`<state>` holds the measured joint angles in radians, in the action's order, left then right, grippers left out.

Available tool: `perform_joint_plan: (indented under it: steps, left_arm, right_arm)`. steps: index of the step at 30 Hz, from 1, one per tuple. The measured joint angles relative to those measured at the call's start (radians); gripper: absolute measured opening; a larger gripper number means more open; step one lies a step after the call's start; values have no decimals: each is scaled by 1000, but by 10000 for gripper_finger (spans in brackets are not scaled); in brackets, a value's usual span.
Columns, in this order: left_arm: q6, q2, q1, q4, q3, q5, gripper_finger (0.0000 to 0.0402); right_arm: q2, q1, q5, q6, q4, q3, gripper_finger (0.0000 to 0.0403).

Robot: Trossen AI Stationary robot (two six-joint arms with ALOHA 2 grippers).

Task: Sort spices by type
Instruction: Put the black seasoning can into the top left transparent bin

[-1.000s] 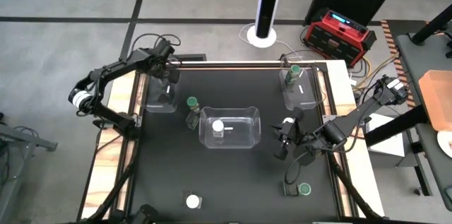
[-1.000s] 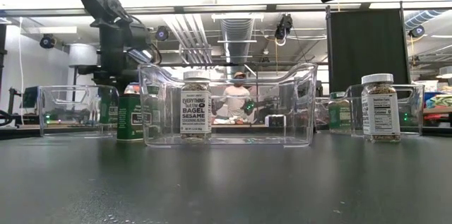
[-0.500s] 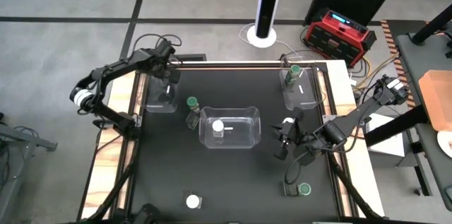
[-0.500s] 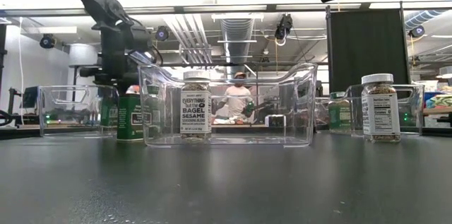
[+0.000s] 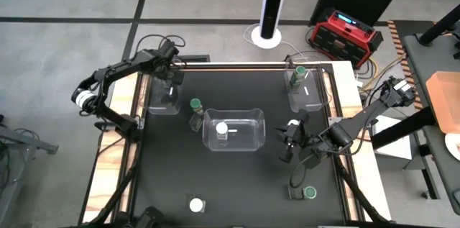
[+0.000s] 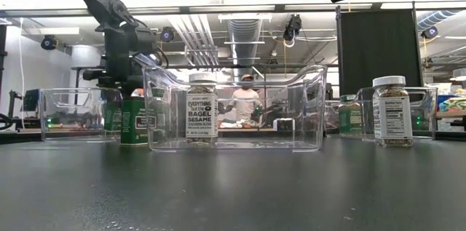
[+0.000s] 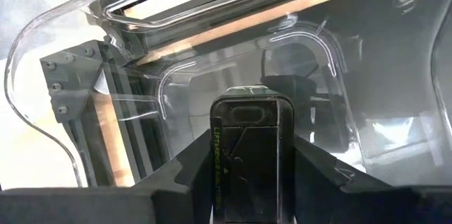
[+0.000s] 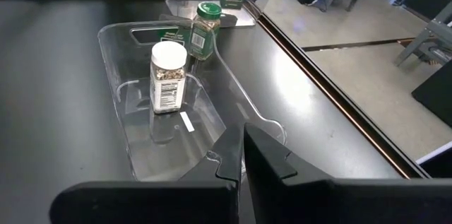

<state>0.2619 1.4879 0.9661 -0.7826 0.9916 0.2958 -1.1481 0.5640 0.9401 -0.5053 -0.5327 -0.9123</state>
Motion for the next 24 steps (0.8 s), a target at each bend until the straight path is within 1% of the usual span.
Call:
perform_joint_plan:
  steps: [9, 18, 24]
  left_arm:
    - [9, 0, 0, 6, 0, 11, 161]
    - [5, 0, 0, 13, 2, 11, 164]
    - [-11, -12, 0, -57, 53, 11, 164]
  right_arm:
    - [0, 0, 0, 0, 0, 0, 9]
    - [0, 0, 0, 0, 0, 0, 9]
    - [0, 0, -1, 0, 0, 0, 9]
